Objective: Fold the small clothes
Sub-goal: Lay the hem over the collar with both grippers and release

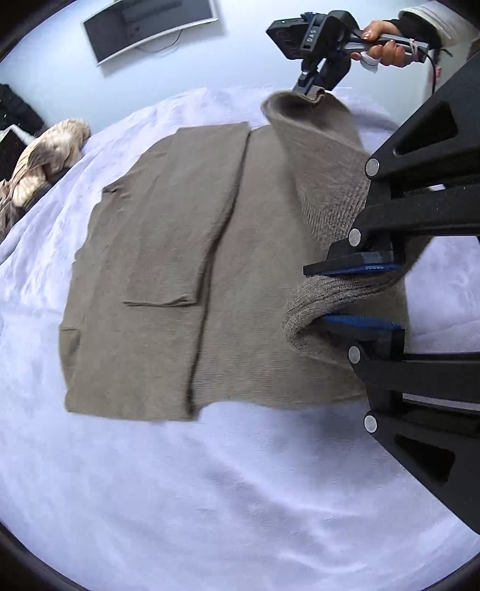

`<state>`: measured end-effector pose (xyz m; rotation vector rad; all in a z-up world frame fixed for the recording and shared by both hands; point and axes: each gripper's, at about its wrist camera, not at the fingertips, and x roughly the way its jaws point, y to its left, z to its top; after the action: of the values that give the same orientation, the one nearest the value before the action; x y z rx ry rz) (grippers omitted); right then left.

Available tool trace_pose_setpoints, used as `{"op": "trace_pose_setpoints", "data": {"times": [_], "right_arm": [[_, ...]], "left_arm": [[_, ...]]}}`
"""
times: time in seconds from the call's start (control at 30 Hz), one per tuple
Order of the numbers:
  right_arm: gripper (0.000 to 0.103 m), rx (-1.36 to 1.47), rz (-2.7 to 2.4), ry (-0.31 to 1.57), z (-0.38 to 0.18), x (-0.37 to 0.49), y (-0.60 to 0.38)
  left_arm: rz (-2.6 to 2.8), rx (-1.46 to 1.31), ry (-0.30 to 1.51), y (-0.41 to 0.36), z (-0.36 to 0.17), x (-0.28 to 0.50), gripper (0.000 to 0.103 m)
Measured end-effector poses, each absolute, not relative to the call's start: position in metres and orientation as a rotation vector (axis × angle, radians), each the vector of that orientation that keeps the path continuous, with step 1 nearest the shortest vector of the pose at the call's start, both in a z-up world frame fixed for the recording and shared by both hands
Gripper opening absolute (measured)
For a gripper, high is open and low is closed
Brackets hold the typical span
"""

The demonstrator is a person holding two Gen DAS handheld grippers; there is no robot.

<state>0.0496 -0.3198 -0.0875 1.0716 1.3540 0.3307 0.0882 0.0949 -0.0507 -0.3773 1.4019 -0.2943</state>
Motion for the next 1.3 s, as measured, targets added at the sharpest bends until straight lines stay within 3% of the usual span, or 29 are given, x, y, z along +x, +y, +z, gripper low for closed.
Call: {"op": "trace_pose_setpoints", "data": {"times": [0.03, 0.07, 0.13, 0.17, 0.2, 0.3, 0.47, 0.63, 0.73, 0.77, 0.8, 0.83, 0.87, 1.07, 1.3], "right_arm": [[0.017, 1.069, 0.329, 1.363, -0.092, 0.056, -0.326], [0.019, 1.037, 0.317, 1.379, -0.093, 0.061, -0.331], [0.045, 0.950, 0.294, 1.409, -0.094, 0.069, -0.335], [0.075, 0.904, 0.281, 1.418, -0.094, 0.073, -0.330], [0.084, 0.857, 0.269, 1.417, -0.092, 0.076, -0.330], [0.083, 0.718, 0.257, 1.395, -0.082, 0.081, -0.325], [0.083, 0.430, 0.212, 1.420, -0.082, 0.091, -0.307], [0.083, 0.278, 0.154, 1.437, -0.099, 0.114, -0.296], [0.075, 0.233, 0.165, 1.442, -0.107, 0.119, -0.284], [0.061, 0.209, 0.163, 1.451, -0.110, 0.119, -0.279], [0.030, 0.179, 0.155, 1.466, -0.115, 0.120, -0.273], [0.012, 0.151, 0.147, 1.484, -0.119, 0.120, -0.268], [0.006, 0.129, 0.136, 1.493, -0.119, 0.119, -0.264], [0.006, 0.081, 0.175, 1.324, -0.053, 0.114, -0.264], [0.006, 0.092, 0.210, 1.112, 0.014, 0.165, -0.284]], "left_arm": [[-0.275, -0.367, 1.394, 0.095, -0.047, 0.092, 0.038], [-0.240, -0.336, 1.380, 0.098, -0.041, 0.095, 0.069], [-0.166, -0.247, 1.309, 0.099, -0.025, 0.098, 0.098], [-0.160, -0.221, 1.279, 0.090, -0.019, 0.091, 0.098], [-0.175, -0.200, 1.270, 0.093, -0.015, 0.092, 0.098], [-0.221, -0.127, 1.277, 0.104, -0.017, 0.093, 0.098], [-0.360, 0.132, 1.306, 0.050, -0.043, 0.088, 0.098], [-0.471, 0.470, 1.210, 0.004, -0.065, 0.070, 0.098], [-0.515, 0.592, 1.179, -0.019, -0.083, 0.065, 0.098], [-0.509, 0.614, 1.171, -0.026, -0.087, 0.066, 0.096], [-0.500, 0.627, 1.171, -0.032, -0.092, 0.068, 0.089], [-0.492, 0.623, 1.182, -0.036, -0.095, 0.071, 0.041], [-0.490, 0.578, 1.228, -0.037, -0.099, 0.078, 0.012], [-0.392, 0.033, 1.254, 0.029, -0.043, 0.116, 0.011], [-0.338, -0.063, 1.092, 0.058, 0.016, 0.167, 0.011]]}}
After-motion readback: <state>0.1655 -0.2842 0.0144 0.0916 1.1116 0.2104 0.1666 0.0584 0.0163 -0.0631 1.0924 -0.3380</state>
